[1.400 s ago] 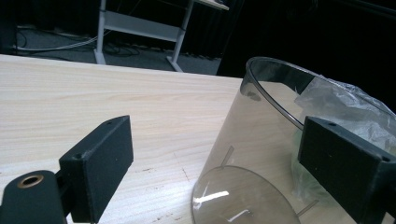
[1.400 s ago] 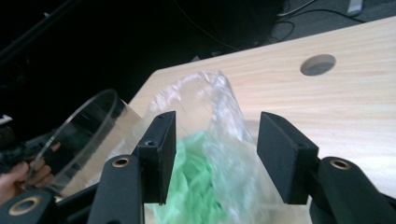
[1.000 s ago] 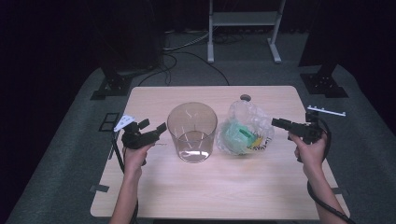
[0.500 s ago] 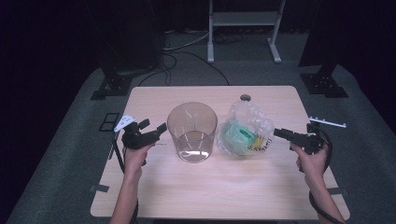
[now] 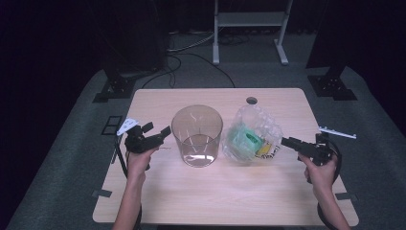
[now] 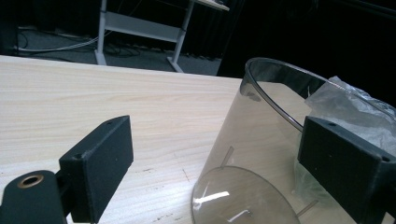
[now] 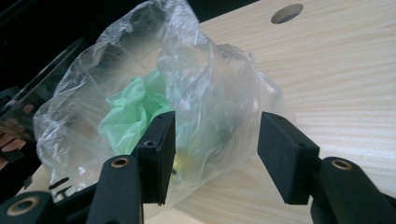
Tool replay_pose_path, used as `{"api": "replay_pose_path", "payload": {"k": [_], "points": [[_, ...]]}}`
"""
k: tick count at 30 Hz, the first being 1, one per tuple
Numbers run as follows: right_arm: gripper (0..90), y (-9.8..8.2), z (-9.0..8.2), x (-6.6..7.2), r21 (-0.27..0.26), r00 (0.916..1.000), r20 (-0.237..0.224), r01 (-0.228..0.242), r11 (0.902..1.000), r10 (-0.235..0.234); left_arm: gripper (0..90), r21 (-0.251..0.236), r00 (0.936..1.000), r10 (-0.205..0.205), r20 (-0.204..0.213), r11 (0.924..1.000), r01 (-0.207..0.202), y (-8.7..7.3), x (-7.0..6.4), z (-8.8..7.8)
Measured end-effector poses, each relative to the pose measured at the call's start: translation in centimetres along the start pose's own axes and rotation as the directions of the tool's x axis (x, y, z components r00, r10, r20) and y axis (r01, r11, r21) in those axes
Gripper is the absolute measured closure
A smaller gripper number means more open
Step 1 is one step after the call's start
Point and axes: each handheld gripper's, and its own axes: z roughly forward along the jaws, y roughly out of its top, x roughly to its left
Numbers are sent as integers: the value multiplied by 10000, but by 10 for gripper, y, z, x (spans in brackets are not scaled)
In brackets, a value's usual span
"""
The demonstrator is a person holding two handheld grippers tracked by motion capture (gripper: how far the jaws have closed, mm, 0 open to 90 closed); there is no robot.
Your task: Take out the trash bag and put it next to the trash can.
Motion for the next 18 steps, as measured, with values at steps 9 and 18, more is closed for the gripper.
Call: {"api": "replay_pose_path", "payload": {"k": [9,18], "points": [[464,-10,-3,1,-90,9999,-130,-8,10000,7,92,8,10000,5,0,10000,-5,0,0,0],[461,-26,-5,-3,-143,9999,-37,-125,9998,125,92,-3,10000,-31,-12,10000,31,0,0,0]]}}
